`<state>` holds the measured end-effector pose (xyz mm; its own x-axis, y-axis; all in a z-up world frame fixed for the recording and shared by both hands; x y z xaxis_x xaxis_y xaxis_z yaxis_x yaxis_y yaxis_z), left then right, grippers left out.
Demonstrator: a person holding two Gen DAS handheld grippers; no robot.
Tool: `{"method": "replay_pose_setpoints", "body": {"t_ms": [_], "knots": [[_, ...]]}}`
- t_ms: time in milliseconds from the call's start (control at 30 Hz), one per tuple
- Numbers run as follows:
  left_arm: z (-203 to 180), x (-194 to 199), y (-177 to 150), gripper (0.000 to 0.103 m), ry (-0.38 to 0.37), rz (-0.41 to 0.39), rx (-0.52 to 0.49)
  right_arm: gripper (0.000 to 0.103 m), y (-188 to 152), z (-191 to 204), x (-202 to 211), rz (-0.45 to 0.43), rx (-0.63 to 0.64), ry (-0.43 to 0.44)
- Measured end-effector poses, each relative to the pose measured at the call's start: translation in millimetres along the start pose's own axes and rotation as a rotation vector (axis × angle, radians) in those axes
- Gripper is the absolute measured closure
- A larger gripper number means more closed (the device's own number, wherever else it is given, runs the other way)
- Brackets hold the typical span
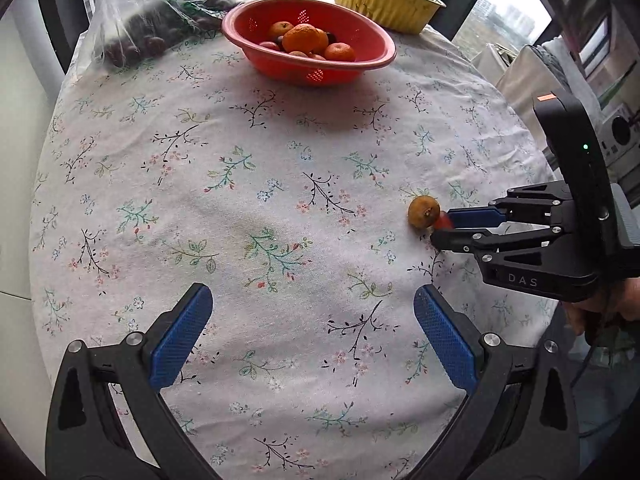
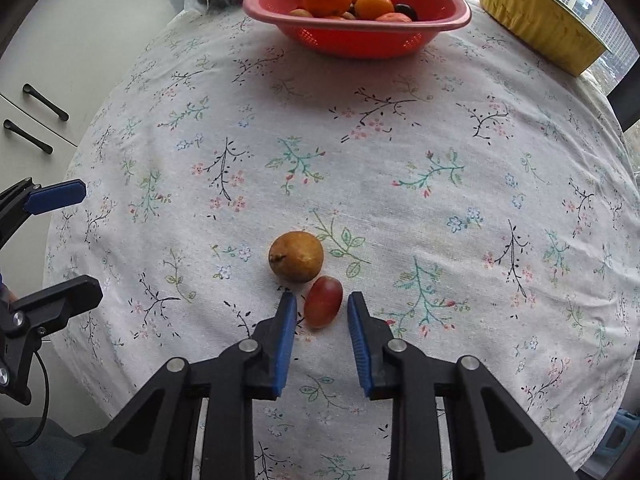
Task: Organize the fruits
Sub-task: 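Move both open tools back to the last brown fruit and grape, then grasp the red grape with the right tool while the left tool grasps the brown fruit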
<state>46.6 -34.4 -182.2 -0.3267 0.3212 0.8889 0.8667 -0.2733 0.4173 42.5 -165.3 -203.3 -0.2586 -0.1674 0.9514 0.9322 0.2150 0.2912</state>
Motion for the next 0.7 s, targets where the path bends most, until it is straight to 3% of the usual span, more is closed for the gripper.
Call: {"method": "replay_pose_setpoints", "body": {"t_ms": [133,700], "knots": [[-3,0,0,0.001,-0.003,0.001,-0.012,0.082,1,4,-2,0.003,0.016,-0.018],[-33,-21,18,0.001,-0.033,0.040,-0.073,0.082,2,-19,20,-0.025,-0.068,0.034]]}}
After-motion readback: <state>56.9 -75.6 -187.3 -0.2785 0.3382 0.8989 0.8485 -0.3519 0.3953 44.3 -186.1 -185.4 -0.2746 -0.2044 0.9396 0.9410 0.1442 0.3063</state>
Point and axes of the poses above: each gripper's, at about its wrist camera, not at the fingertips, and x roughly against the way its jaws point, z to its left, y to its top, the point moved 5 cm from there along -x, roughly the way its jaws point, and after that the axes turned 5 degrees about -z, right-handed, at the moved point
